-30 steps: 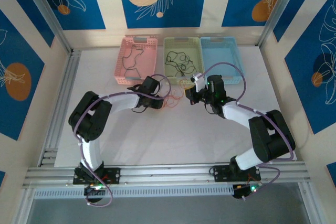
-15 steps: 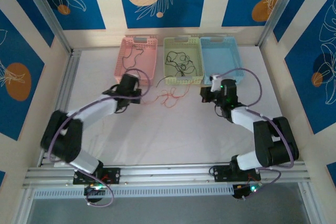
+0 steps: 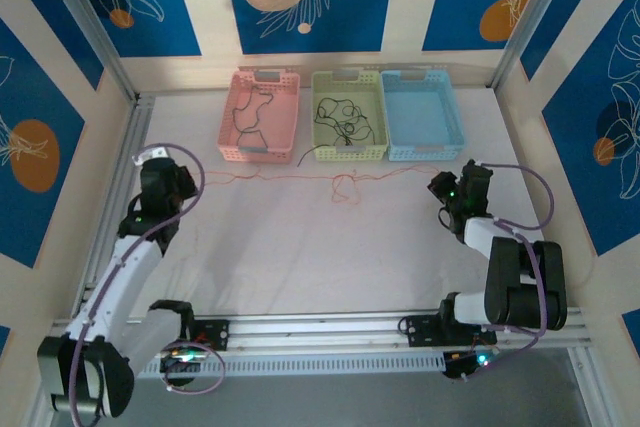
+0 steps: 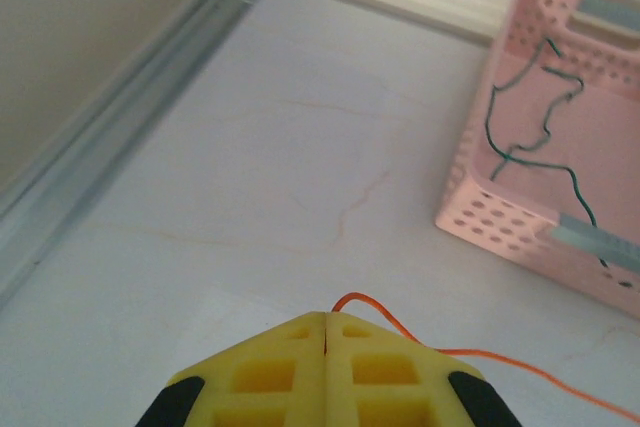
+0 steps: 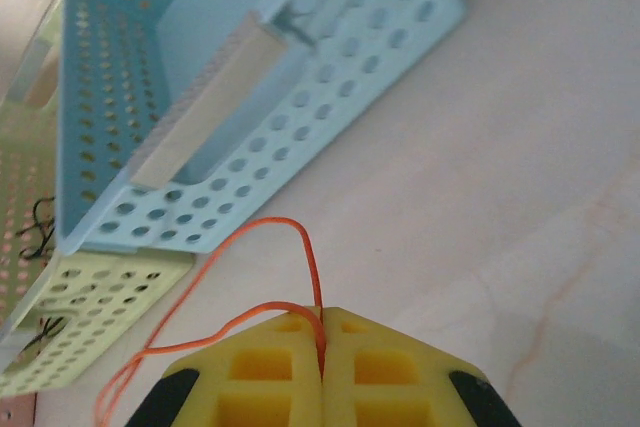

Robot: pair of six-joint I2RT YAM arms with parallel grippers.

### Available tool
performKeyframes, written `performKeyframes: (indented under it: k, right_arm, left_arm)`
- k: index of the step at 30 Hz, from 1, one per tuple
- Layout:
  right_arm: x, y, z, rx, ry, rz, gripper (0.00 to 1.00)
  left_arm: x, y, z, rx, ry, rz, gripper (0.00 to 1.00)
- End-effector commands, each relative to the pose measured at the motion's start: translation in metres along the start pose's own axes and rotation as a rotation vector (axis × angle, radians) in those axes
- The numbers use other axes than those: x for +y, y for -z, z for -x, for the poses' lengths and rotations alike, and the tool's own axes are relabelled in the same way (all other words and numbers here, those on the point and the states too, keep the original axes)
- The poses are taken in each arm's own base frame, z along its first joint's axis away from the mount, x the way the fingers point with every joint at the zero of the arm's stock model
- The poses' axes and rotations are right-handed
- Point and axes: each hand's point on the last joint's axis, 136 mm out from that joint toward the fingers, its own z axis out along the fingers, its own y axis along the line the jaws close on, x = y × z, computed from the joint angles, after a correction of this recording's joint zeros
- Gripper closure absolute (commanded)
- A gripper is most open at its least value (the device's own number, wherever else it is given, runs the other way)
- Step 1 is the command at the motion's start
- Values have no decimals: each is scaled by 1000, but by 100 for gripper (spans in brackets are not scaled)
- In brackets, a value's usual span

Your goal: Untangle the cables

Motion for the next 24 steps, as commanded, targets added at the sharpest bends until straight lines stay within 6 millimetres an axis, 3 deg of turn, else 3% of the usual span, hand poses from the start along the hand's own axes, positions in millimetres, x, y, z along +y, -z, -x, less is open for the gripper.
performKeyframes:
  k: [1, 9, 13, 17, 20, 24]
  right_arm:
    - [-24, 7, 5, -37, -130, -98, 100]
    - [-57, 15, 6, -70, -273, -213, 100]
    - [-62, 18, 8, -86, -294, -233, 100]
    - [-45, 10, 5, -38, -223, -172, 100]
    - [-31, 6, 5, -13, -160, -134, 100]
    - [-27, 5, 4, -9, -135, -129, 100]
  left_arm:
    - [27, 11, 12, -78, 79, 89, 100]
    - [63, 34, 29, -214, 196, 172, 100]
    - [67, 37, 31, -240, 230, 158, 100]
    - [29, 21, 25, -178, 196, -39, 100]
    - [-21, 11, 19, -89, 168, -294, 100]
    - [-98, 13, -4, 58, 85, -575, 81]
